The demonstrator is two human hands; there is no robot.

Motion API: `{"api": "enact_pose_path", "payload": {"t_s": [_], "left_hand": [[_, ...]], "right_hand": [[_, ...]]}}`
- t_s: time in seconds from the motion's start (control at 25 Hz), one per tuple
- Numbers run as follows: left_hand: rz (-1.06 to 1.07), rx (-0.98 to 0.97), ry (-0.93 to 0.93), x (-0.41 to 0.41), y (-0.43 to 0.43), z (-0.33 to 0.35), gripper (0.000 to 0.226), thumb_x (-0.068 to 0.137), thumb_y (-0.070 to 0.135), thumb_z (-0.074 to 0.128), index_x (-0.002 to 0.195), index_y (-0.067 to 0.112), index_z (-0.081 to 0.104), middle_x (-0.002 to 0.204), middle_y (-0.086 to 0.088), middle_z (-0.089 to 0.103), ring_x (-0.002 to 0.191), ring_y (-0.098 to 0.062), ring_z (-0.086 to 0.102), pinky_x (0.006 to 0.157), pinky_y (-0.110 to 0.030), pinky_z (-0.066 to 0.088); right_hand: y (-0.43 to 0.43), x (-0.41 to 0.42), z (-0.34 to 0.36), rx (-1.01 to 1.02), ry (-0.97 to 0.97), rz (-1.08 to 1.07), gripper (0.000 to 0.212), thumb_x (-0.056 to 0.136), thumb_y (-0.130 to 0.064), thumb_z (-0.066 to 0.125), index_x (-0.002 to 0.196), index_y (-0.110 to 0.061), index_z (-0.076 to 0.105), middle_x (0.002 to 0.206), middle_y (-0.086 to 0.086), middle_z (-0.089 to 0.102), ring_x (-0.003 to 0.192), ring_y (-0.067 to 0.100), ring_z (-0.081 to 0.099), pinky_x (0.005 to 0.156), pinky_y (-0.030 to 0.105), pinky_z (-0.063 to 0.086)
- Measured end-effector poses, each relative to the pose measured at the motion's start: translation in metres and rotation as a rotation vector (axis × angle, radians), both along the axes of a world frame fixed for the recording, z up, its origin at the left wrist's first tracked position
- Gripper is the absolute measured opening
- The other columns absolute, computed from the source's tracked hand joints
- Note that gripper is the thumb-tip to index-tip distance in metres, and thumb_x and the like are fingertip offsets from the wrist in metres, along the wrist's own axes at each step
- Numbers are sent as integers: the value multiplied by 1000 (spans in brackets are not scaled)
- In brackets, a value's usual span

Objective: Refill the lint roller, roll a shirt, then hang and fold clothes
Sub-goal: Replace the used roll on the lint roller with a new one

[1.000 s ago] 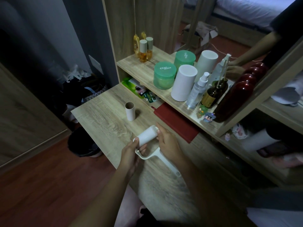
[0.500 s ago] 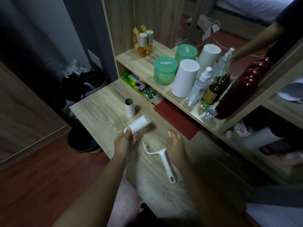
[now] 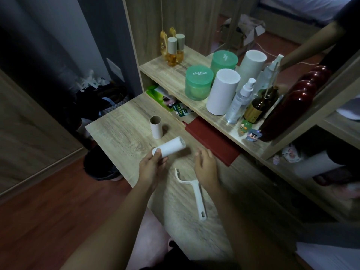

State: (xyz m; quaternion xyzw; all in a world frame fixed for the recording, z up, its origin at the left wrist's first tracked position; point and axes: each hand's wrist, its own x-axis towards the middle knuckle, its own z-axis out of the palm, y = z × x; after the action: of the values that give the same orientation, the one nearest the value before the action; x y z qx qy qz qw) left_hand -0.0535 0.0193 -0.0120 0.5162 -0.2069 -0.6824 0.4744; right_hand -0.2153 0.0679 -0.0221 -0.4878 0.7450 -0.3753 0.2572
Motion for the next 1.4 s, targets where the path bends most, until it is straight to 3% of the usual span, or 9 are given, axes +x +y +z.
{"api": "enact_pose_path", "payload": {"t_s": [0.12,0.32,0.48,0.6,0.72,0.84,0.96,1.24,1.4], "left_hand": [[-66,-31,-59,1,0,-5,26,93,13,55,118,8,58,96,-13,64,78,-18,64,73,-24,56],[-63,-61,-103,6,1,-8,31,92,13,57,121,3,59,96,-15,65,72,-16,64,67,-22,56],[-36,-44,-110,16,2,-10,29,92,14,56,119,3,60,89,-13,64,68,-15,63,66,-21,55],[37,-22,-91,30,2,-9,27,92,13,56,118,5,59,90,-12,64,68,-16,62,65,-20,55],[167,1,-101,51,0,-10,27,92,11,56,119,6,58,88,-7,65,67,-16,63,60,-18,55],[218,22,-137,73,-2,-12,31,91,13,58,121,7,58,90,-4,66,72,-18,64,66,-21,55],[235,13,-130,87,-3,-10,37,91,14,59,126,5,55,94,-6,65,75,-19,64,77,-28,55],[196,-22,-170,90,-6,-8,45,90,15,60,132,3,50,113,-15,61,79,-18,64,84,-30,56],[-1,-194,-771,71,-6,2,56,88,29,63,138,11,45,122,-13,63,99,-17,64,93,-30,48]], "right_hand": [[-19,0,20,87,-392,202,50,95,-23,48,142,-15,36,137,4,51,118,9,52,94,20,40],[-26,1,24,6,-296,220,45,87,-15,63,130,-10,51,121,7,64,104,8,60,94,27,50],[-30,13,20,-46,-473,177,41,79,-8,71,118,-11,58,110,5,67,92,5,65,80,15,52],[-41,27,14,-76,-582,137,37,76,-11,74,109,-17,59,104,6,67,89,10,67,75,17,53],[-57,37,-1,-35,-281,130,44,77,-26,71,119,-21,59,115,3,57,96,14,63,80,25,50],[-69,43,-20,122,175,352,50,79,-16,68,127,-13,55,122,12,54,106,27,57,88,29,44],[-75,44,-32,237,333,492,50,79,-11,66,127,-10,53,127,13,56,117,29,53,100,34,42],[-76,42,-20,187,282,503,64,72,-14,73,131,-11,48,131,10,49,119,26,49,100,32,40],[-74,37,3,28,197,591,76,73,-16,73,139,-16,36,135,7,44,123,22,45,99,32,39]]}}
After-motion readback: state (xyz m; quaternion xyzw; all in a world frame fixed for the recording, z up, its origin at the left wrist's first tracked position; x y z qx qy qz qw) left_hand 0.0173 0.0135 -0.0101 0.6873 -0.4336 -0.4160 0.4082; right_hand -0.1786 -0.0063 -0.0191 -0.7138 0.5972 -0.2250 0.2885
